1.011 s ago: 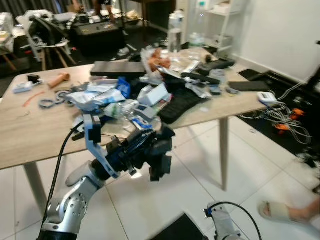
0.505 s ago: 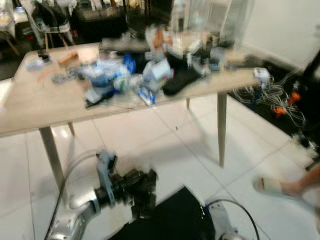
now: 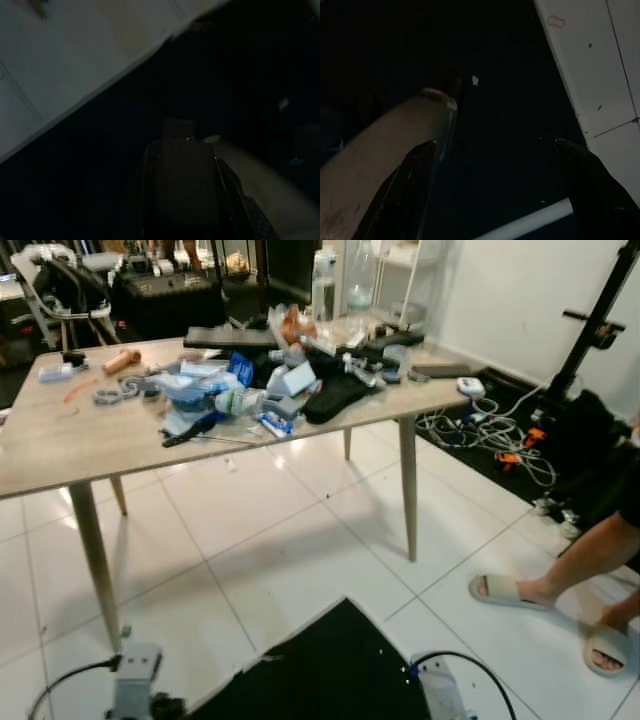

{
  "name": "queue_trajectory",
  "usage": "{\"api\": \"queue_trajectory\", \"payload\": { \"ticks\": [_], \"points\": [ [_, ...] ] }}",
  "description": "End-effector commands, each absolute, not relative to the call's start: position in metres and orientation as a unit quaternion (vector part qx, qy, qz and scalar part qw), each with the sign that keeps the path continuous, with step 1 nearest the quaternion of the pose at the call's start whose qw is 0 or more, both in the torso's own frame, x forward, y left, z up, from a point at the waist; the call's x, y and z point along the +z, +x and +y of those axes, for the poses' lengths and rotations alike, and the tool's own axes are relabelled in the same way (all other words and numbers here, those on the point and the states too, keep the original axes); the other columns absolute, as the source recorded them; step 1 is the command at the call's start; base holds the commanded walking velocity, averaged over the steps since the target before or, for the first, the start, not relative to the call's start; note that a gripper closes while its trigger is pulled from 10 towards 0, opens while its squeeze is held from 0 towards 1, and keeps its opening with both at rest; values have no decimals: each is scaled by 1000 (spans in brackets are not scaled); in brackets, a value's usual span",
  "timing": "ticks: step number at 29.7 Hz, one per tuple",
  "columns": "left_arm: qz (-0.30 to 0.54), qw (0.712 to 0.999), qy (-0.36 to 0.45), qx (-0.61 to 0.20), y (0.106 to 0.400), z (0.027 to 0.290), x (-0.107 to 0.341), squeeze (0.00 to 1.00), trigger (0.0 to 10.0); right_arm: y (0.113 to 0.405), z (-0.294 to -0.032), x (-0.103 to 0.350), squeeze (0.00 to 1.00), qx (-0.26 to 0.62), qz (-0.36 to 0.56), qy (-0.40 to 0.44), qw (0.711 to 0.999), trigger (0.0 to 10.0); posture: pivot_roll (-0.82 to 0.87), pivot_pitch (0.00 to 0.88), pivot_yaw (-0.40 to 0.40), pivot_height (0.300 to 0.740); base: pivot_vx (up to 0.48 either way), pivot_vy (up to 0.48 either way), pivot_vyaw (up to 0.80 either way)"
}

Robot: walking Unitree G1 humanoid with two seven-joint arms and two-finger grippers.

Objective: Picking trash to rubbish bin

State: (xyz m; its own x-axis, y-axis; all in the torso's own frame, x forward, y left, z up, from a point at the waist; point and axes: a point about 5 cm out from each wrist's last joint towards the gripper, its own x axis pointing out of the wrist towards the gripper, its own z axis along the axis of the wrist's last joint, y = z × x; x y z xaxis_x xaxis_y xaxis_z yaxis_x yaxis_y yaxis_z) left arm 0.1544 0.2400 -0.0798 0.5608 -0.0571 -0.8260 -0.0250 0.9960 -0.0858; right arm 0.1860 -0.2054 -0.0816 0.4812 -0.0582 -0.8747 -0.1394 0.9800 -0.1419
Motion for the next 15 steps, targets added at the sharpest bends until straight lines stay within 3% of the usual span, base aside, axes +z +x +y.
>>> {"api": "queue_trajectory", "payload": {
  "ticks": [1,4,8,15],
  "points": [
    [484,875,-20,5,146,236,-86,0,10000,182,-208,-83,0,21,516,-102,850,10000,-11,27,35,740,0,0,-781],
    [504,863,-16,21,134,235,-92,0,10000,182,-208,-83,0,19,516,-102,850,10000,-12,30,38,740,0,0,-781],
    [569,820,-3,63,92,232,-107,0,10000,182,-210,-83,0,13,517,-99,850,10000,-10,36,45,740,0,0,-783],
    [577,814,18,71,86,235,-109,0,10000,179,-205,-85,0,20,524,-101,846,10000,42,14,11,740,0,0,-781]
  ]
}}
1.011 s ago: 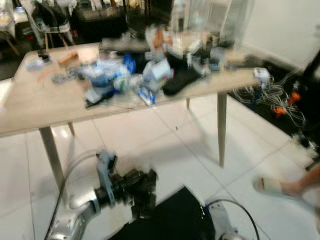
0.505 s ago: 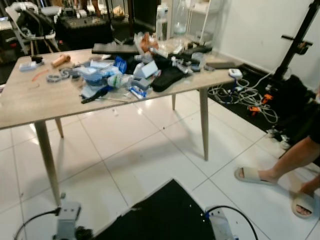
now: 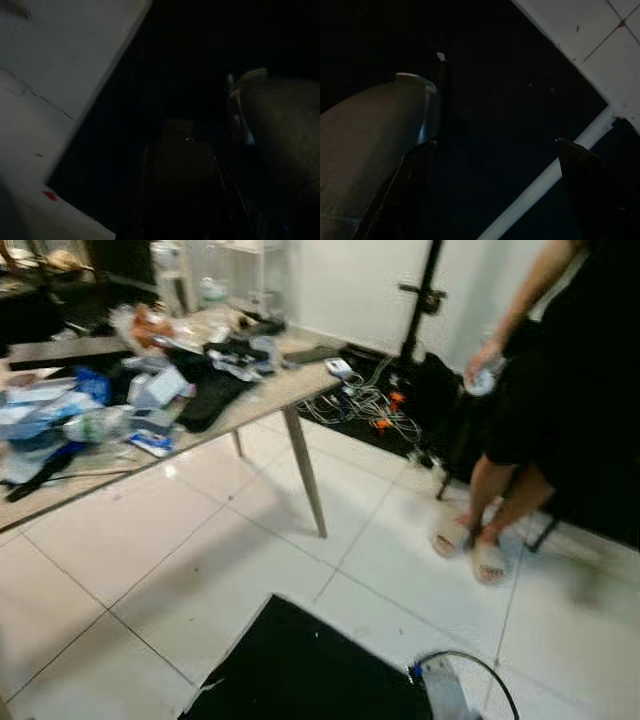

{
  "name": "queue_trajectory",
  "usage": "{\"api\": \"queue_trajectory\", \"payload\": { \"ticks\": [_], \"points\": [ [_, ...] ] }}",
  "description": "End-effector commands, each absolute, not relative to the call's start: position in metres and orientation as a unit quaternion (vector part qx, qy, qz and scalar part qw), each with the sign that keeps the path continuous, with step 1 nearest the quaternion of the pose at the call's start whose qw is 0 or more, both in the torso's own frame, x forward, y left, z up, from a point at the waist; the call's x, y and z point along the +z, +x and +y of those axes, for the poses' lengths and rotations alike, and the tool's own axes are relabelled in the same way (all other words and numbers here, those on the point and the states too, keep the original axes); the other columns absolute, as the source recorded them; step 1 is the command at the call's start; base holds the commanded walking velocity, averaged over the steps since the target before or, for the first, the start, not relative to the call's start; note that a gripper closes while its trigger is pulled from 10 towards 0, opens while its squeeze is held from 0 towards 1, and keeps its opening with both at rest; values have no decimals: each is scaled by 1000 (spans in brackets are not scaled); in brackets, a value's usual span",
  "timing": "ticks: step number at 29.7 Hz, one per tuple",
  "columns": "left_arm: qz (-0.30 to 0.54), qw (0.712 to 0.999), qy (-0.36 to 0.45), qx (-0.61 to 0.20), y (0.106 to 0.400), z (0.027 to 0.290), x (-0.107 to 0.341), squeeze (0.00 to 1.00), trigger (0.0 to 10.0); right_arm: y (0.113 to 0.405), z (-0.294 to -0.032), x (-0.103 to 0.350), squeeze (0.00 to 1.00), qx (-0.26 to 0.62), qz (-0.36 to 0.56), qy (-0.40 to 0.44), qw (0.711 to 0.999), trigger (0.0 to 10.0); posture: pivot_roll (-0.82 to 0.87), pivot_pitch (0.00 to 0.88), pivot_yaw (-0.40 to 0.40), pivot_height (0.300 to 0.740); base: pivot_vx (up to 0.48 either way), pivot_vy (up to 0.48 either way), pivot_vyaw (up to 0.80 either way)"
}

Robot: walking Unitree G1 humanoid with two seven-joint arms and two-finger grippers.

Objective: Picking trash to rubbish bin

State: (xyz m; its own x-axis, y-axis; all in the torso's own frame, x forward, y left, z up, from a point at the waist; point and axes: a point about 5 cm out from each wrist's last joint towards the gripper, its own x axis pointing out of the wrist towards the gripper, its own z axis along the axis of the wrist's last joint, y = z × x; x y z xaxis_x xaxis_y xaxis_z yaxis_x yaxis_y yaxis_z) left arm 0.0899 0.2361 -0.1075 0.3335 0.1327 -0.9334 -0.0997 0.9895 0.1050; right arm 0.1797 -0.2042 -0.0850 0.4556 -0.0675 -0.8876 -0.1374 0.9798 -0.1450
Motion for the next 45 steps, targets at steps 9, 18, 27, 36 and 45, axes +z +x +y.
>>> {"api": "queue_trajectory", "payload": {
  "ticks": [9,18,27,36,45],
  "points": [
    [561,820,27,111,93,241,-106,0,10000,199,-193,-77,0,51,504,-116,855,10000,69,16,13,740,0,0,-783],
    [568,811,31,139,83,246,-107,0,10000,191,-190,-82,0,70,517,-132,843,10000,82,0,-9,740,0,0,-781],
    [569,810,26,140,85,242,-108,0,10000,187,-203,-82,0,48,524,-130,840,10000,94,0,-13,740,0,0,-781],
    [558,816,33,147,94,247,-104,0,10000,199,-188,-78,0,65,511,-124,848,10000,119,0,-18,740,0,0,-781],
    [570,802,32,174,75,256,-106,0,10000,196,-187,-80,0,71,514,-128,845,10000,133,0,-19,740,0,0,-781]
  ]
}}
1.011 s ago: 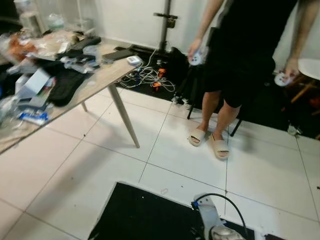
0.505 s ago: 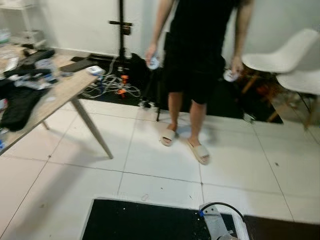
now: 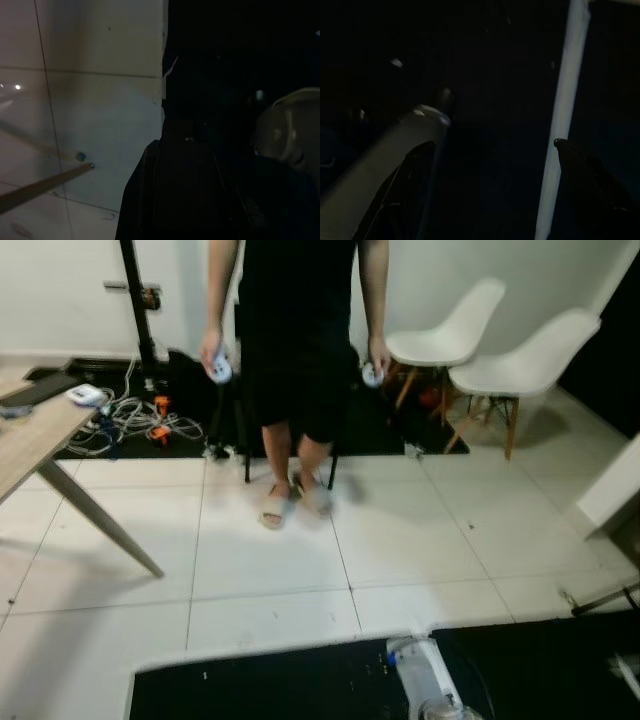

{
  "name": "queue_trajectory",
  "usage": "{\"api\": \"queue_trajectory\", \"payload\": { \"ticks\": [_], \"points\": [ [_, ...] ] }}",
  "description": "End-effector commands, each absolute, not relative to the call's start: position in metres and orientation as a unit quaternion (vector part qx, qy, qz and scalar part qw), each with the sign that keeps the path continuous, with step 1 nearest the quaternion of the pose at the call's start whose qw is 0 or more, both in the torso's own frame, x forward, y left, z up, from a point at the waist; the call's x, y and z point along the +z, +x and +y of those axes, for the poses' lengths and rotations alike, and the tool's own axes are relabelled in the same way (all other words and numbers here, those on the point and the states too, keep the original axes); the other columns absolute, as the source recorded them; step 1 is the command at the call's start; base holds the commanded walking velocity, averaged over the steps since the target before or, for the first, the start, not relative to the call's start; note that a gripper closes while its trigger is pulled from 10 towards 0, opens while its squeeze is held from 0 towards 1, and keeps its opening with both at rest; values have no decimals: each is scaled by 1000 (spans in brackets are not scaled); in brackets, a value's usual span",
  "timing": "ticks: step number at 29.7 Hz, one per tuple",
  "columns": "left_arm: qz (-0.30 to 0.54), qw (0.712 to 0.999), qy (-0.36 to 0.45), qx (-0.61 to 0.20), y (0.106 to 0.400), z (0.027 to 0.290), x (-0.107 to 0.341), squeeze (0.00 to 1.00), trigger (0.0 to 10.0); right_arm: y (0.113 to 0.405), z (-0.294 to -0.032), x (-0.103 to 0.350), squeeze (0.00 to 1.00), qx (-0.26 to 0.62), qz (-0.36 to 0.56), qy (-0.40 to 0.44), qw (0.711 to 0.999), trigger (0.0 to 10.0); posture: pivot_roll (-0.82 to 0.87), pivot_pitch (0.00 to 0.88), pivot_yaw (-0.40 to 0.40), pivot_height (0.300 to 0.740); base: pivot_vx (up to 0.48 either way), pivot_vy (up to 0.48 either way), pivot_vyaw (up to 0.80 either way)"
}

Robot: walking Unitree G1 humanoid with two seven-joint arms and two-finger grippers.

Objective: Picking trash to rubbish bin

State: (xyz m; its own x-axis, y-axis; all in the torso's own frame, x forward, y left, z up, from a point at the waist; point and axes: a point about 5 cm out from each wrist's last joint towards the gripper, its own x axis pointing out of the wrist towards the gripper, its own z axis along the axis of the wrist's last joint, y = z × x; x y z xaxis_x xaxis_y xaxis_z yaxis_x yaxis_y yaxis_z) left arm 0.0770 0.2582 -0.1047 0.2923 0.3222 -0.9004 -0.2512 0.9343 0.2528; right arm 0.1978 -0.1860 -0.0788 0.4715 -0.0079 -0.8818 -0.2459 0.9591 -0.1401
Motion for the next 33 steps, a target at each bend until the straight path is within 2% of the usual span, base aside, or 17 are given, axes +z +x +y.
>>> {"api": "queue_trajectory", "payload": {
  "ticks": [1,11,24,33],
  "points": [
    [571,802,31,174,74,255,-106,0,10000,195,-188,-80,0,70,515,-127,845,10000,136,0,-18,740,0,0,-781],
    [571,801,28,178,70,257,-106,0,10000,190,-190,-82,0,66,520,-128,842,10000,121,0,-9,740,0,0,-783],
    [557,814,35,162,90,255,-103,0,10000,188,-198,-82,0,51,523,-122,842,10000,101,0,-12,740,0,0,-782],
    [551,818,29,166,90,252,-104,0,10000,192,-189,-81,0,82,517,-142,840,10000,119,10,-35,740,0,0,-782]
  ]
}}
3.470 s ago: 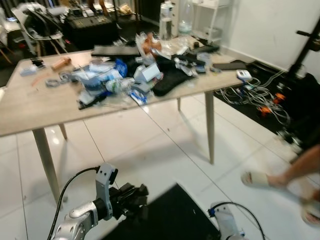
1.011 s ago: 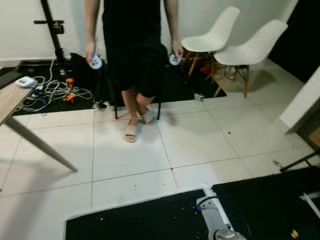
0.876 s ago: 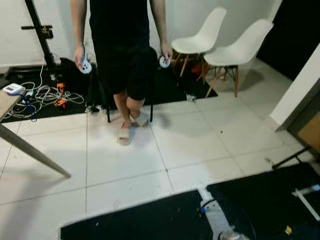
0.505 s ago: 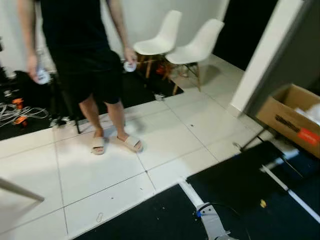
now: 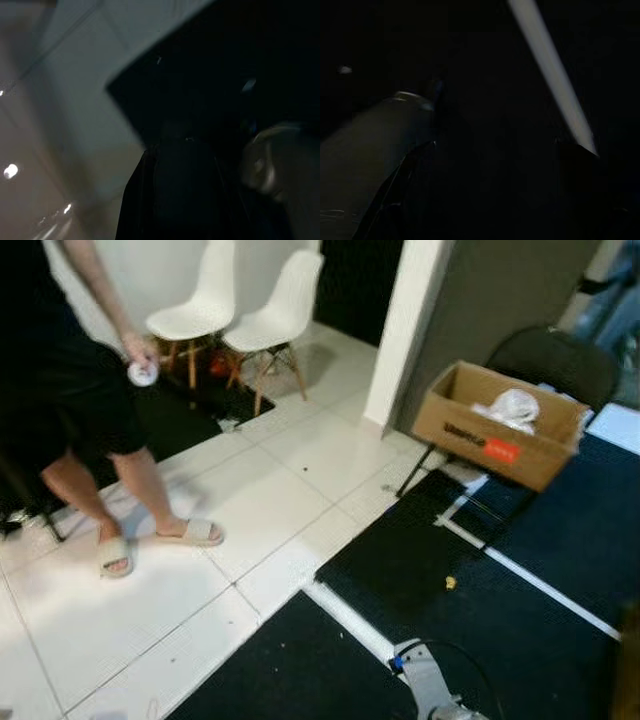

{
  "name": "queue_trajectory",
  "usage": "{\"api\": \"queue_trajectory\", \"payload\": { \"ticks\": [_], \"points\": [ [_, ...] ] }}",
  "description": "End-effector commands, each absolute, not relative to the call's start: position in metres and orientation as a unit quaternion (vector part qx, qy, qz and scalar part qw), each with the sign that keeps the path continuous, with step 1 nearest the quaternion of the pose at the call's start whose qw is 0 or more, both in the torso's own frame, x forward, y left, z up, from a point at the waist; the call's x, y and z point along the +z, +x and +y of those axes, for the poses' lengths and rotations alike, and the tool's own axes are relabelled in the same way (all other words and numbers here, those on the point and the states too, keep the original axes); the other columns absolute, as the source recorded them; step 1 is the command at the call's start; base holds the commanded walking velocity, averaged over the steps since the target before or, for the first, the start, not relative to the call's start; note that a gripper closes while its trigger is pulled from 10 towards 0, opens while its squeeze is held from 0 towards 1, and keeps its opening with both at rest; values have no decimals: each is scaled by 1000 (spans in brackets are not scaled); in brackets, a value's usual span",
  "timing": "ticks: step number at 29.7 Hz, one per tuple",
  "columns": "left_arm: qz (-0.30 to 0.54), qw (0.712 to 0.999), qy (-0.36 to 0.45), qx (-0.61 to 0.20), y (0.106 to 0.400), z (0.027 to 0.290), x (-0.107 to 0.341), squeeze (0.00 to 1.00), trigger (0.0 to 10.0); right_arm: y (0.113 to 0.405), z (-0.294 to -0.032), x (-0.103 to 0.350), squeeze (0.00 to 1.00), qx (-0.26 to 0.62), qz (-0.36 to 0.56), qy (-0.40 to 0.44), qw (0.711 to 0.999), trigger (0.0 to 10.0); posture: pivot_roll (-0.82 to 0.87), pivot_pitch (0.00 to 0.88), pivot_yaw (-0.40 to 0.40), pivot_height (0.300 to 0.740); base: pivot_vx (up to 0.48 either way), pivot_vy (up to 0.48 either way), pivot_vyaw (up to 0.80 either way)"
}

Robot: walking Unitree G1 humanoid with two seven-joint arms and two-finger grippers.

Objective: Picking trash to rubbish bin

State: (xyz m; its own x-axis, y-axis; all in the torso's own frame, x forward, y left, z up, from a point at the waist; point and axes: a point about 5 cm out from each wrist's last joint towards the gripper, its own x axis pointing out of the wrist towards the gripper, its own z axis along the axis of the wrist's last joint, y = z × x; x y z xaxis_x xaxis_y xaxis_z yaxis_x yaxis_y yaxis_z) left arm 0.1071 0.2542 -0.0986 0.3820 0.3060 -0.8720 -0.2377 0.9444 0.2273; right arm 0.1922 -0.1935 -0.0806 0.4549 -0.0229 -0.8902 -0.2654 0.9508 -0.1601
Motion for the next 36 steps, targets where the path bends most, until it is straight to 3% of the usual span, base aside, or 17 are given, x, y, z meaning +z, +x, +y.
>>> {"api": "queue_trajectory", "payload": {
  "ticks": [1,30,36],
  "points": [
    [554,815,26,169,87,251,-105,0,10000,192,-189,-81,0,82,517,-142,840,10000,121,7,-42,740,0,0,-781],
    [557,807,-21,197,73,246,-109,0,10000,192,-179,-83,0,97,516,-137,840,10000,173,7,-43,740,0,0,-782],
    [555,805,-41,207,71,244,-109,0,10000,191,-178,-83,0,99,515,-133,841,10000,167,11,-43,740,131,0,0]
  ]
}}
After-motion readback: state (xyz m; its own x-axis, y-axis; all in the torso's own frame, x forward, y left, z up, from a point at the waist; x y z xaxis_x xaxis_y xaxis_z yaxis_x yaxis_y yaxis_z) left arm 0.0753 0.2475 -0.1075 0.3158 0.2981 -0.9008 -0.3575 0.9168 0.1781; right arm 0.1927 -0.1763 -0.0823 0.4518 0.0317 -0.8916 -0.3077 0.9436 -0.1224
